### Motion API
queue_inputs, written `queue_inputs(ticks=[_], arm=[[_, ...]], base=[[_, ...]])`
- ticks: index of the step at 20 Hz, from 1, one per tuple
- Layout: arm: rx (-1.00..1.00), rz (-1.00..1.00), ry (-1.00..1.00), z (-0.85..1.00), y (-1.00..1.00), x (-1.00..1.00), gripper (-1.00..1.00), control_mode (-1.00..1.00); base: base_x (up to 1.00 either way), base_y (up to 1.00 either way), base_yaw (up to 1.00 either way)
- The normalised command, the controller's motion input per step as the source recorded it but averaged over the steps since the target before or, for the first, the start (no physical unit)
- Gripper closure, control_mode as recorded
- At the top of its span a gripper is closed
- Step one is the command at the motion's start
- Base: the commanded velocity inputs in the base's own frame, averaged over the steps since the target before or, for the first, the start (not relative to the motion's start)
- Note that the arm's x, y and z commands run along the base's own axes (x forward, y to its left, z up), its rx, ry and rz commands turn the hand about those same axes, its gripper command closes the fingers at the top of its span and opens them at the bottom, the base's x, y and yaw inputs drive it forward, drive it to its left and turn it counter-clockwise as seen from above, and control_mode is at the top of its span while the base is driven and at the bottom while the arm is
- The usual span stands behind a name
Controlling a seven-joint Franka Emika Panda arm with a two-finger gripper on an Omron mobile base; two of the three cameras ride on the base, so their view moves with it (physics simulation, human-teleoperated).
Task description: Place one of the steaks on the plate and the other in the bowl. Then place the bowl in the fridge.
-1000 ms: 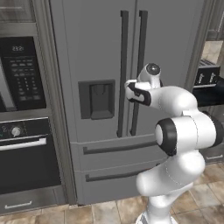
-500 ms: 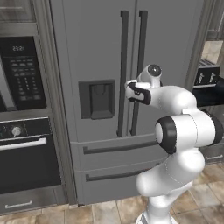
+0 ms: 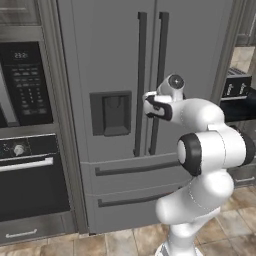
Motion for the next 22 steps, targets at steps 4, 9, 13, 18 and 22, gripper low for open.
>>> queue_inputs(ticks=[4, 9, 13, 18, 22], arm=[[0.02, -0.11, 0.08, 0.37, -0.04, -0.72, 1.00, -1.00], [0.20, 0.01, 0.00, 0.58, -0.39, -1.00, 1.00, -1.00], [0.35, 0.15, 0.00, 0.77, -0.59, -1.00, 1.00, -1.00], [0.28, 0.21, 0.00, 0.54, -0.56, -1.00, 1.00, -1.00], [0.15, 0.15, 0.01, 0.51, -0.46, -1.00, 1.00, -1.00]], base=[[0.00, 0.00, 0.00], [0.00, 0.00, 0.00], [0.00, 0.00, 0.00], [0.00, 0.00, 0.00], [0.00, 0.00, 0.00]])
